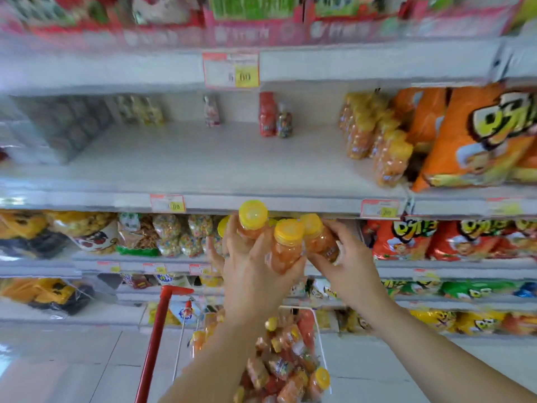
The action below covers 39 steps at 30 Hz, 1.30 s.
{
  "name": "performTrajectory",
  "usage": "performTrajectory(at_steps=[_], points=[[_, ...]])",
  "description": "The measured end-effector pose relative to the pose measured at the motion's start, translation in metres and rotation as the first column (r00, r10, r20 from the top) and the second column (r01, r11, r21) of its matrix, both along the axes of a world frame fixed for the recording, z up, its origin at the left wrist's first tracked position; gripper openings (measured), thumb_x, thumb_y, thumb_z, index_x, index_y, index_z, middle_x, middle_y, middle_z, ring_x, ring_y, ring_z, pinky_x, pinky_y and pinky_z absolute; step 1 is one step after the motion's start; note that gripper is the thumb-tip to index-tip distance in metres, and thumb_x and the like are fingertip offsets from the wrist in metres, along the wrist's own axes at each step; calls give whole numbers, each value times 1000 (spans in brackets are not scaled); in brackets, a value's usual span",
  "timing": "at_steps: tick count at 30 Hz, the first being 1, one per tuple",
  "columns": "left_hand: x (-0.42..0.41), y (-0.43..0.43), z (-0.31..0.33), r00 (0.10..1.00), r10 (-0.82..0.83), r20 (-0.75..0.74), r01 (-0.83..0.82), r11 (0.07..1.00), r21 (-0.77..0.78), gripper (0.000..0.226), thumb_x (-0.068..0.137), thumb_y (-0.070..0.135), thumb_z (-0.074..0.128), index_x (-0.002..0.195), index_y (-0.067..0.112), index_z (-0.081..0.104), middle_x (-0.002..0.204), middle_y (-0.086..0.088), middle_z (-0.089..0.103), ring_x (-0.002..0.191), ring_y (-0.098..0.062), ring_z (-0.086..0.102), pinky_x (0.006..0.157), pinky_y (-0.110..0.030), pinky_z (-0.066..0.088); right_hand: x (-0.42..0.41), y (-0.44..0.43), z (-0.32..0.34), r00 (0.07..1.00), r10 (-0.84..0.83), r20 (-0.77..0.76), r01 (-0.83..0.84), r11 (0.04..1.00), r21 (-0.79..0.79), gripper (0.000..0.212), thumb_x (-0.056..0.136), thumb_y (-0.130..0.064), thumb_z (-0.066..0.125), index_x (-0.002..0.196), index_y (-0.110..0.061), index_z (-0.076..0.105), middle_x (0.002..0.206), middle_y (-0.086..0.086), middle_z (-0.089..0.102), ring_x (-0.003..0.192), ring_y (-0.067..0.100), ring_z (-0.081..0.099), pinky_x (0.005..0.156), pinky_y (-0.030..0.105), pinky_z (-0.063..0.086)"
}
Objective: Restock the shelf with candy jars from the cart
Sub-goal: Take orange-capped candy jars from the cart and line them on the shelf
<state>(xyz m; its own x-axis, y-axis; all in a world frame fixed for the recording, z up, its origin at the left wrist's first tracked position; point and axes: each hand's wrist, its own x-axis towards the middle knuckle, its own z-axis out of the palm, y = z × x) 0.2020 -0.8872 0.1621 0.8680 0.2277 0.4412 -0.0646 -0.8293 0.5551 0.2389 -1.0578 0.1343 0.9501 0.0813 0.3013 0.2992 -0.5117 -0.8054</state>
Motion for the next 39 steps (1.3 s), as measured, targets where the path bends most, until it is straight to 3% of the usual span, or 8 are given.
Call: performTrajectory(at_steps=[7, 10, 15, 24, 27, 30, 32, 39], points=[[61, 4, 55, 987, -110, 116, 104, 993, 60, 62, 64, 75, 59, 117, 46, 46, 149, -14, 35, 145, -22, 25, 117, -59, 3, 56, -6, 63, 968, -179, 175, 173, 984, 50, 54, 82, -23, 80, 129, -20, 55, 102, -9, 58, 91, 0, 51, 77, 1, 34], [83, 12, 54, 981, -154, 118, 147, 987, 63, 61, 64, 73, 59, 117, 45, 45, 147, -14, 36, 144, -23, 26, 118, -60, 4, 90, -12, 68, 950, -279, 137, 269, 959, 91, 42, 84, -20, 77, 117, -26, 52, 97, -9, 62, 85, 3, 58, 74, 5, 40], [114, 23, 46, 976, -190, 107, 188, 982, 28, 58, 67, 75, 61, 115, 45, 49, 144, -10, 38, 143, -18, 23, 119, -60, 5, 135, -21, 44, 902, -412, 129, 415, 910, 1, 45, 82, -16, 77, 121, -18, 54, 114, 7, 61, 102, 26, 60, 91, 47, 51], [135, 29, 48, 966, -236, 104, 235, 972, 22, 61, 69, 75, 59, 120, 48, 42, 147, -10, 36, 144, -18, 21, 120, -57, 3, 156, -29, 27, 867, -498, 31, 497, 856, -143, 41, 91, -26, 65, 128, -14, 51, 109, 11, 64, 97, 31, 63, 81, 47, 54], [138, 27, 46, 966, -237, 99, 238, 971, 9, 63, 68, 76, 59, 122, 46, 43, 147, -11, 37, 146, -20, 20, 120, -58, 3, 120, -22, 36, 869, -464, 170, 482, 871, -88, 39, 92, -26, 66, 128, -16, 54, 121, 6, 59, 111, 22, 55, 92, 36, 47], [140, 21, 44, 963, -250, 99, 252, 968, -11, 65, 68, 75, 59, 123, 44, 45, 146, -12, 38, 145, -22, 24, 120, -59, 5, 88, -8, 36, 872, -325, 365, 455, 813, -363, 30, 93, -26, 62, 123, -23, 61, 122, -3, 61, 112, 24, 53, 90, 40, 45], [143, 18, 43, 966, -243, 93, 244, 970, 7, 63, 67, 75, 61, 121, 43, 50, 145, -12, 38, 143, -22, 27, 119, -59, 7, 93, -3, 30, 897, -268, 352, 428, 730, -533, 27, 95, -35, 54, 117, -26, 68, 123, -8, 65, 107, 26, 55, 84, 41, 45], [144, 19, 39, 964, -253, 85, 255, 967, -8, 60, 67, 73, 63, 119, 44, 50, 144, -9, 37, 144, -22, 25, 119, -59, 7, 126, -10, 33, 911, -343, 229, 401, 602, -691, 40, 95, -44, 43, 121, -27, 67, 126, -5, 67, 108, 35, 59, 91, 46, 42]])
